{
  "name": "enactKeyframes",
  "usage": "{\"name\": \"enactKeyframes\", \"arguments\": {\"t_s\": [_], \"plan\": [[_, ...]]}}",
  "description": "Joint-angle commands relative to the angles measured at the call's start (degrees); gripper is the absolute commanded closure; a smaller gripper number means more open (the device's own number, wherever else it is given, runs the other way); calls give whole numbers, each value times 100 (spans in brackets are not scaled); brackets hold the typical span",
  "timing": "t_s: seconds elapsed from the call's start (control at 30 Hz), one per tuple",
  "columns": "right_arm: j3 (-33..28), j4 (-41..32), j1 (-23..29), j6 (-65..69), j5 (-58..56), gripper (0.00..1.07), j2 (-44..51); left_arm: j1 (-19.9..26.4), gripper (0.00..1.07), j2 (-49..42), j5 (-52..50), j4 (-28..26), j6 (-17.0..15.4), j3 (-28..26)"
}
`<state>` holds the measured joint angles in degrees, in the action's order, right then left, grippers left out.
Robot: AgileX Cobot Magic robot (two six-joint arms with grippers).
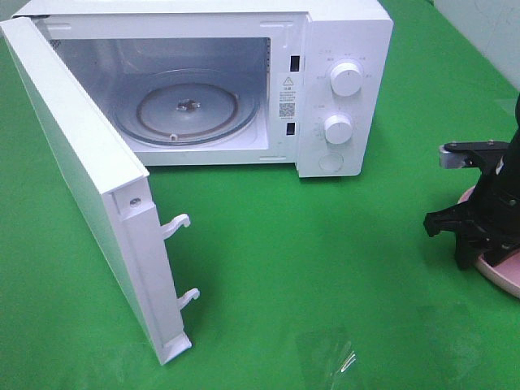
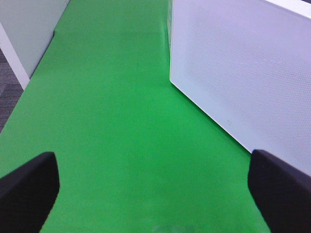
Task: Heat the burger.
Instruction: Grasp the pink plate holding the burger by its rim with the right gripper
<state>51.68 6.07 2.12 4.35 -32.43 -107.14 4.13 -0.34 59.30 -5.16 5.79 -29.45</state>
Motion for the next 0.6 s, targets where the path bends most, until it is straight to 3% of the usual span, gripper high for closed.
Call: {"name": "enactKeyframes", "arguments": {"t_s": [0.03, 0.37, 0.6], "plan": [[17, 57, 0, 80, -138, 86, -23, -11, 7, -103, -34, -23, -17, 0], [17, 46, 0, 201, -212, 107, -23, -11, 7, -103, -34, -23, -17, 0], [17, -17, 0, 212, -212, 107, -23, -11, 7, -103, -34, -23, -17, 0]]}}
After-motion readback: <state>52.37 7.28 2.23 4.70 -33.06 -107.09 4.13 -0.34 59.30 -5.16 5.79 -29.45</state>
